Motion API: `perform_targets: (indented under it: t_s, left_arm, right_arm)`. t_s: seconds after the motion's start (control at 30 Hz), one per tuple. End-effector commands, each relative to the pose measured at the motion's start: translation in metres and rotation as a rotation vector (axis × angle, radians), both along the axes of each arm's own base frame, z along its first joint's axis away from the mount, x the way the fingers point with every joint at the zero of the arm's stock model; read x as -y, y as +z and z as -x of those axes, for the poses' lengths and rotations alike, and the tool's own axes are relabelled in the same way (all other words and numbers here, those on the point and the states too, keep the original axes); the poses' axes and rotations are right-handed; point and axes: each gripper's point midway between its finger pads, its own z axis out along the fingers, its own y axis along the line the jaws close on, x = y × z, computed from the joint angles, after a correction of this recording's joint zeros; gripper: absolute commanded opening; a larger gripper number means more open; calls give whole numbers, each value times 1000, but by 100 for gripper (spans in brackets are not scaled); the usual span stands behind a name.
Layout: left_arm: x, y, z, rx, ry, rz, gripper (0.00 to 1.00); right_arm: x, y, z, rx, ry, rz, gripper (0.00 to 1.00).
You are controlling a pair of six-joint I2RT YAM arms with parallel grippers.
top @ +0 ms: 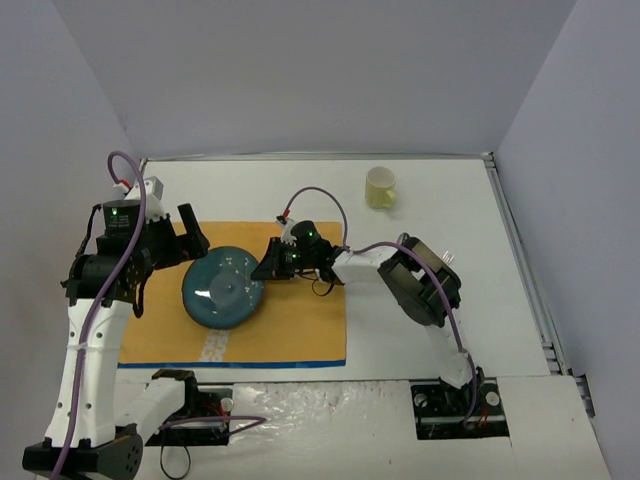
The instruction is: Set the dinner table for one person
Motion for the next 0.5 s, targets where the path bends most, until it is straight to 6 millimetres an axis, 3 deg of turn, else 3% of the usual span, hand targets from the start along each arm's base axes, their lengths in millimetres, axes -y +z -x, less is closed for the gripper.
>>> perform_targets:
  t_s: [0.0, 0.4, 0.47]
  left_arm:
    - [-1, 3, 0, 25, -2, -10, 97]
    - [-1, -7, 0, 5, -2, -12, 97]
    - [-1, -10, 0, 0, -2, -12, 97]
  right_arm:
    - [-39, 114, -8, 188, 90, -331, 0]
    - [-28, 67, -8, 135, 62, -249, 0]
    - [-23, 57, -10, 129, 48, -206, 11]
